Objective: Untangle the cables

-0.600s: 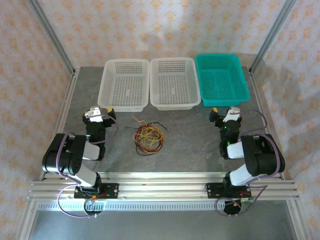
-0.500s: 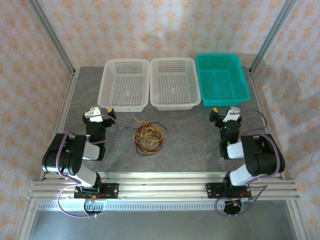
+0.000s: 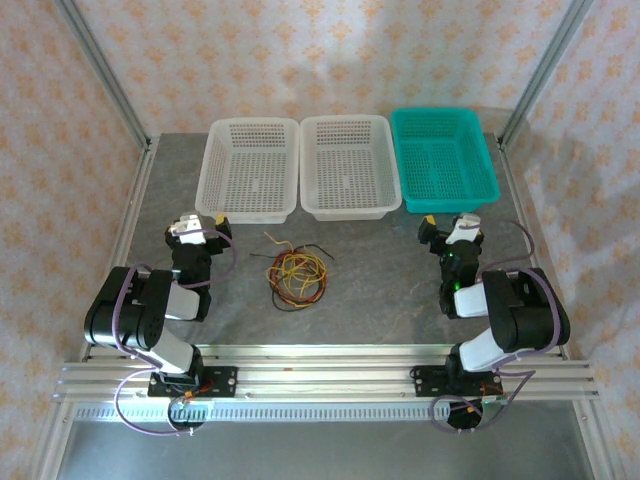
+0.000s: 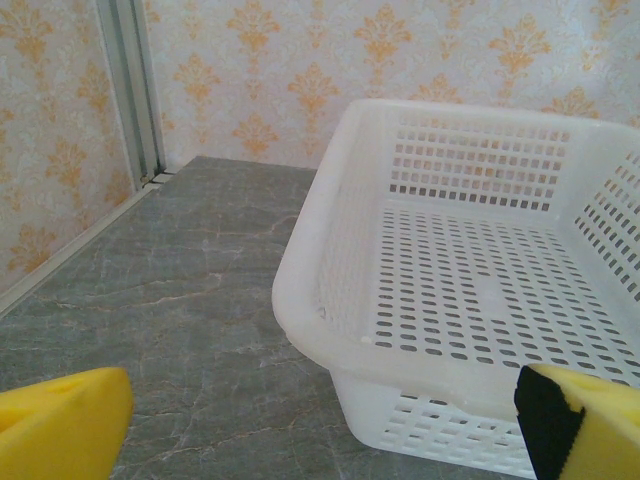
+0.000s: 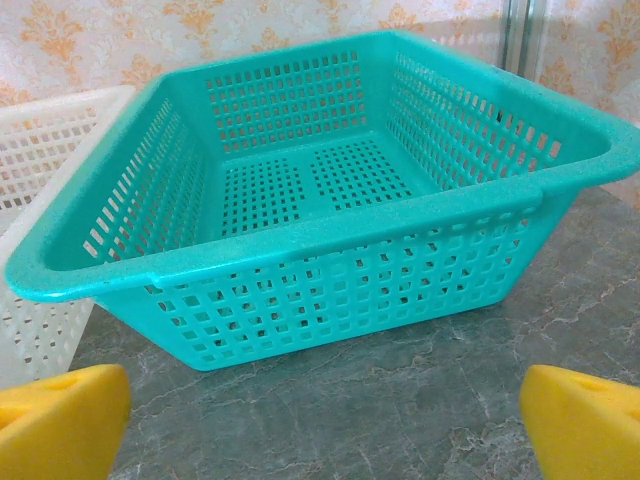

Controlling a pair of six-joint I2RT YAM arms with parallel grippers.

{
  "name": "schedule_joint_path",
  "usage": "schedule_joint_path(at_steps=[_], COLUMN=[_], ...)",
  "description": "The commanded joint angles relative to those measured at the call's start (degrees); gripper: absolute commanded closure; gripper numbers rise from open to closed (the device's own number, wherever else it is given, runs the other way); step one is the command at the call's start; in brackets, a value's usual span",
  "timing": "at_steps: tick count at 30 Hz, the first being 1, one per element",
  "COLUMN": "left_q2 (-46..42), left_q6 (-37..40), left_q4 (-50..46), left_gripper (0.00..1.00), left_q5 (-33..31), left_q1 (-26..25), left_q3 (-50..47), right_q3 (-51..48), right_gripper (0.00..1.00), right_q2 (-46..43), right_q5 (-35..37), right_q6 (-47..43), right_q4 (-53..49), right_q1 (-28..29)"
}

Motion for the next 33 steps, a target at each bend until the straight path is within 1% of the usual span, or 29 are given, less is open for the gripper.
schedule_joint_path(at_steps=[1,8,11,13,16,18,22,26,29,33], left_q2=[-0.44,-0.41,-0.53,-1.04,-4.09,-7.97,-16.1,-20.84,-23.62,-26.96], left_q6=[0.09,0.04,1.14,1.29,1.11,0.85,-0.71,-2.65,-6.49,-11.33], left_q4=[-0.57,-0.46,1.1,3.48,6.02,1.53,-16.75,-24.65,-33.49,-40.75], left_gripper=[0.0,0.0,0.01,0.01,0.0,0.01,0.01,0.01,0.01,0.01], left_q5=[0.44,0.62,3.32,3.78,0.43,-1.34,-6.35,-12.07,-12.86,-12.49], left_q1=[0.3,0.38,0.3,0.25,-0.44,-0.82,-2.75,-5.43,-5.59,-5.68], left_q3=[0.83,0.8,-0.15,-1.58,-3.86,-3.65,1.13,3.19,6.61,9.57], right_q3=[1.23,1.22,1.09,0.89,0.59,0.38,2.38,5.25,7.11,11.08], right_gripper=[0.0,0.0,0.0,0.0,0.0,0.0,0.0,0.0,0.0,0.0], right_q2=[0.28,0.28,0.21,0.09,-0.62,-1.97,-6.83,-10.04,-12.25,-14.1], right_q5=[0.07,-0.01,-0.01,0.06,-1.47,-1.39,-0.38,1.59,2.78,3.59], right_q6=[-0.1,-0.12,-0.19,-0.3,-1.02,-1.42,-2.07,-1.8,-0.62,2.65], right_q4=[0.28,0.28,0.45,0.7,0.91,0.06,-7.31,-15.02,-20.32,-29.72], right_q1=[-0.4,-0.41,-0.42,-0.41,-0.35,-0.11,0.92,2.1,3.46,5.05])
